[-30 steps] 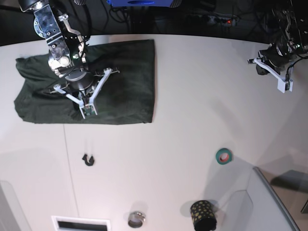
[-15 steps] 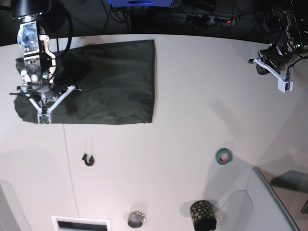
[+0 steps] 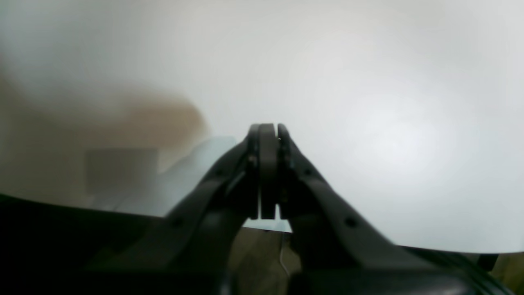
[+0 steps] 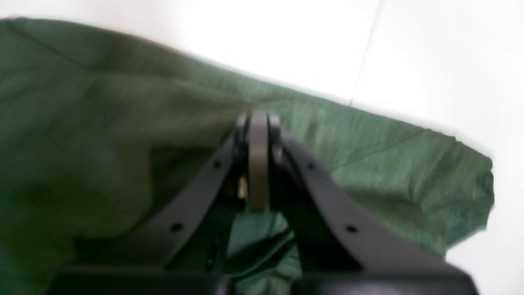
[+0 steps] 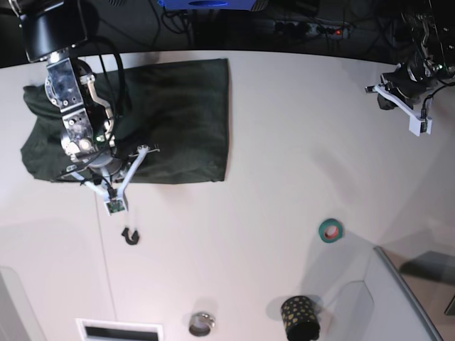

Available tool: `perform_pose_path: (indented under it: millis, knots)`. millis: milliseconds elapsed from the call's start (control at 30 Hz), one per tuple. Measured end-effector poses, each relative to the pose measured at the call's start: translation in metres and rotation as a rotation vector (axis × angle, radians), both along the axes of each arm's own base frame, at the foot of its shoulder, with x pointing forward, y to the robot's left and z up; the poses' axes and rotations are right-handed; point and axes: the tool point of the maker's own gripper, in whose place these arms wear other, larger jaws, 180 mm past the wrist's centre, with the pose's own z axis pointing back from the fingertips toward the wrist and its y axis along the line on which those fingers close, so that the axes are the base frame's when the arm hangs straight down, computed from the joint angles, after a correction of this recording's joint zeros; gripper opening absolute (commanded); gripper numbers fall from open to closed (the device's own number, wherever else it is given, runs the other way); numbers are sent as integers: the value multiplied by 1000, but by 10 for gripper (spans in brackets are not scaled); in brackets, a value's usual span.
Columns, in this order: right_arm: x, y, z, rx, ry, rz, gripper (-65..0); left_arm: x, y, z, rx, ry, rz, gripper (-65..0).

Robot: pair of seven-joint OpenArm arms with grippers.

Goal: Layout the t-shirt on the table in an organized manner, then fold the t-shirt properly

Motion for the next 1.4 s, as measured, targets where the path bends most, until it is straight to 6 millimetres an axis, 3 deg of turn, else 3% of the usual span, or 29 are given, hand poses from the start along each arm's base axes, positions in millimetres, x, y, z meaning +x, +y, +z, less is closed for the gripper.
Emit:
perform_pose_path:
  millis: [133,200,267,333,367,433,467,533,633,700,733,767,867,933,1133,1233,1267,1400]
  knots:
    - [0,-26,-24,-7,87,-84,-648,0,0,0,0,1,-1,-650]
    - [8,-46,-13,-12,55,-137,-645,0,0,0,0,1,0,-650]
    - [20,-60,16,-11,-40,-178,-636,0,0,0,-1,0,0,-650]
    - [27,-58,42,5,-118,-173,-579,0,-1,0,-1,1,-2,-650]
    - [29,-55,48,14,-137,-169,-515,0,0,0,-1,1,-1,-650]
    - [26,-47,44,28,-104,-159,-401,0,0,0,0,2,-1,-650]
    - [22,-45,39,31,-72,-161,-375,0,-1,0,-1,0,-1,-650]
    - [16,-45,35,25,-64,-149,-402,0,-1,0,-1,0,-1,-650]
    - [14,-28,35,14,-77,-39,-455,0,0,0,-1,0,-1,-650]
    - [13,-26,34,53,-74,-55,-444,0,-1,-1,-2,1,0,-650]
    - [15,-36,37,78,-83,-103,-426,0,-1,-1,-2,0,0,-650]
    - [17,-60,41,85,-100,-175,-393,0,-1,0,-2,0,0,-650]
    - [10,-157,65,-6,-160,-347,-320,-1,2,0,5,4,0,-650]
    - [-3,-188,71,-27,-150,-326,-297,-2,-1,-1,-2,3,2,-650]
    - [-39,-206,29,238,-23,-324,-141,2,0,1,1,-7,5,-650]
    - [-71,-253,22,351,48,-482,-89,2,-11,-3,-29,-9,1,-650]
    - [-80,-260,19,382,76,-500,-80,2,-16,-5,-33,-4,-13,-650]
    - [-77,-245,4,522,80,-499,-71,11,-44,-11,-49,-28,-97,-650]
